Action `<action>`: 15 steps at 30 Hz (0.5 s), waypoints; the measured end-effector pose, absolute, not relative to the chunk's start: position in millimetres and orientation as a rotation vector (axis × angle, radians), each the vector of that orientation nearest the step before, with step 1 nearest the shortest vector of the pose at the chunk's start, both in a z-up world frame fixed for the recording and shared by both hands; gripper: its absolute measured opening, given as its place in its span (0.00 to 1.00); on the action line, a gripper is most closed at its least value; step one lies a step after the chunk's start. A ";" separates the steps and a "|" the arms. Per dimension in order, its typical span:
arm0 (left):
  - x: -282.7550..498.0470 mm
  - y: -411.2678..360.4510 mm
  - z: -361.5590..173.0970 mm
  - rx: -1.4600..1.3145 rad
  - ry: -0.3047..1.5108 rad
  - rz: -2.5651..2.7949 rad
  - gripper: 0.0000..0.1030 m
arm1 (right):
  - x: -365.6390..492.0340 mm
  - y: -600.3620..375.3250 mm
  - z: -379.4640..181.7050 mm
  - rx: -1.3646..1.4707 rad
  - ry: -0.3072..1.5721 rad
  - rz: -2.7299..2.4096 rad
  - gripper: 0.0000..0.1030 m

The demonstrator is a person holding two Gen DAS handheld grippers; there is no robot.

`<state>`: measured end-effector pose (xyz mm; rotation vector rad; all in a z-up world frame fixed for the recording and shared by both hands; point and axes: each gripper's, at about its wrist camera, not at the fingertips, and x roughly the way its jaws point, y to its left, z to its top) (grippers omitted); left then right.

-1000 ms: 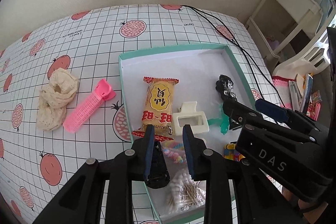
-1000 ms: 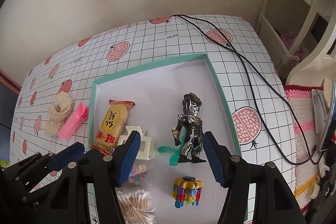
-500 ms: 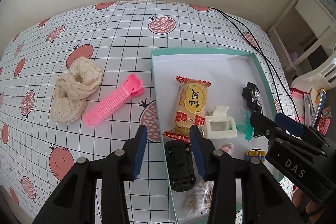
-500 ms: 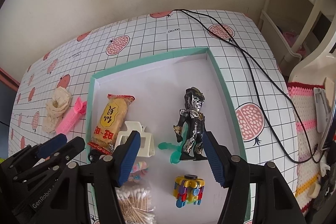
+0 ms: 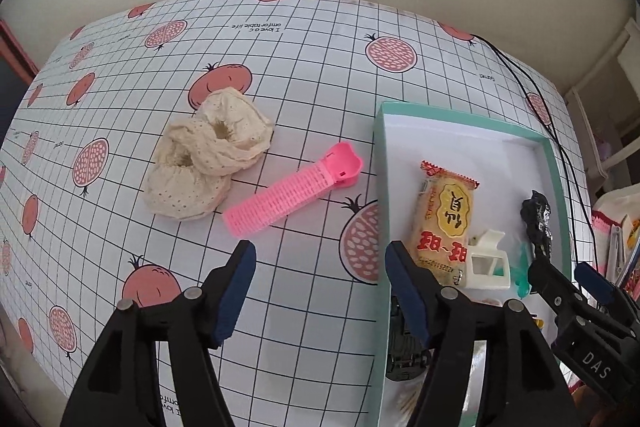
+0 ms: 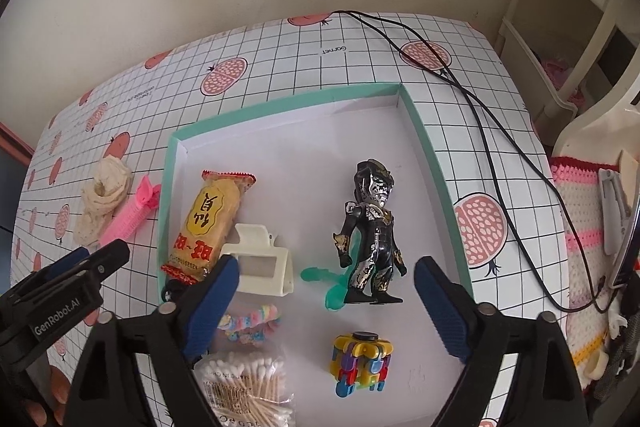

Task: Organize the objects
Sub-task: 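Open the right tool to release the figure while the left tool drops the cord in the tray, then withdraw both tools from the tray toward the pink roller and lace cloth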

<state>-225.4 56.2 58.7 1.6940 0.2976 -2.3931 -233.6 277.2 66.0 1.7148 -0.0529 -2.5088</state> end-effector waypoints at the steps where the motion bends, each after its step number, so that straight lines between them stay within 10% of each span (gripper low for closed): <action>1: -225.2 53.8 57.8 1.689 0.301 -2.385 0.72 | -233.8 276.9 65.6 1.713 -0.046 -2.511 0.99; 15: -221.7 35.6 57.5 1.593 0.352 -2.358 0.93 | -232.9 273.6 63.1 1.720 -0.004 -2.511 0.99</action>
